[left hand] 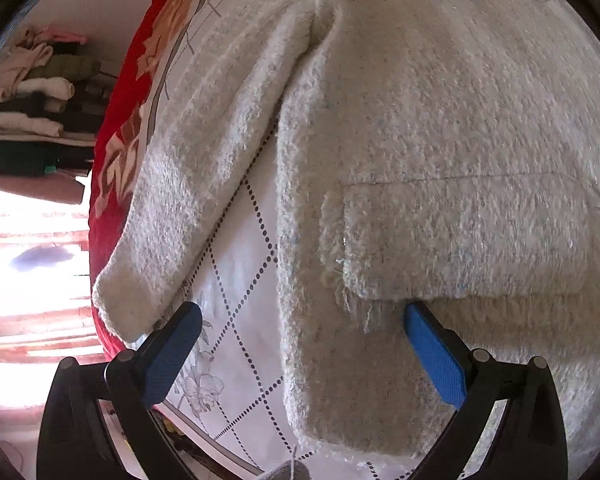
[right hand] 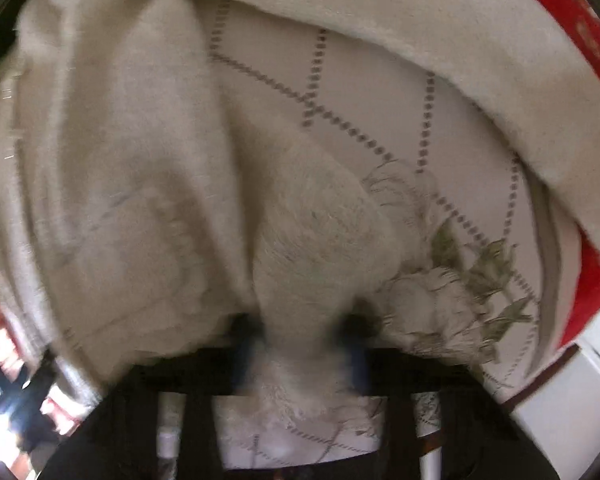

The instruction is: Fold large clothes

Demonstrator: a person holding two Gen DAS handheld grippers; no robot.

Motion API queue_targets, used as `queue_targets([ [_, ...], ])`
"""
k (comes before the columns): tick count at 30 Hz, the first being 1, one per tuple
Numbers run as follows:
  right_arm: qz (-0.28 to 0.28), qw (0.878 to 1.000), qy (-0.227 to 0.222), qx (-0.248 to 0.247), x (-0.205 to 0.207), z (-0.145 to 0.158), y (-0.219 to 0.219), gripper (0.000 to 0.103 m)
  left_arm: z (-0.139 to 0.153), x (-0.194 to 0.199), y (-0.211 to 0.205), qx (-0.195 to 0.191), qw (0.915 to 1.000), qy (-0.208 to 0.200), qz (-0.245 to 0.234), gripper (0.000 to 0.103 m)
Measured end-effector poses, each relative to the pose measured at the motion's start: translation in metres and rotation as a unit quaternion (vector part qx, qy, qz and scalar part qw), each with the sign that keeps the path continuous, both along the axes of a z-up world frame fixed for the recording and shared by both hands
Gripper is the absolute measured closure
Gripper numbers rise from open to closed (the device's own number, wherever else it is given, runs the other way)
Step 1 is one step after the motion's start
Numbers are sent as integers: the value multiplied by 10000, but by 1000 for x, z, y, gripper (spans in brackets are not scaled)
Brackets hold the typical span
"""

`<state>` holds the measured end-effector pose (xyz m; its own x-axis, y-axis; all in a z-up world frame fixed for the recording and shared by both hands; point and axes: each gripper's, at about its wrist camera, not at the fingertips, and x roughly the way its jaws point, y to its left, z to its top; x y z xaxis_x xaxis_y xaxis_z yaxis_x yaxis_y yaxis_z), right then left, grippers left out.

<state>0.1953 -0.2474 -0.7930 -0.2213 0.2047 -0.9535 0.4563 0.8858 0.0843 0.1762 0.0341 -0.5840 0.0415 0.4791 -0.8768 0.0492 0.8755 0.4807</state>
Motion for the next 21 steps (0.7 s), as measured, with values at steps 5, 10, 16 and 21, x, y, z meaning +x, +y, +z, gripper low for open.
queue_targets([
  [5,-670,9977,77,-88,-26,7,-4,89,-1,-10,-5,49,9998,132,-154,0],
  [10,-519,9981,323,-74,-31,-13,6,83,8,-13,-7,13,9996,219,-198,0],
  [16,-2340,9680,-647,635,-47,15,-27,47,55,14,-44,-371,9981,-369,-323,0],
  [21,-4520,8817,-1347,72,-99,11,-84,40,65,48,-99,-692,9936,-723,-531,0],
])
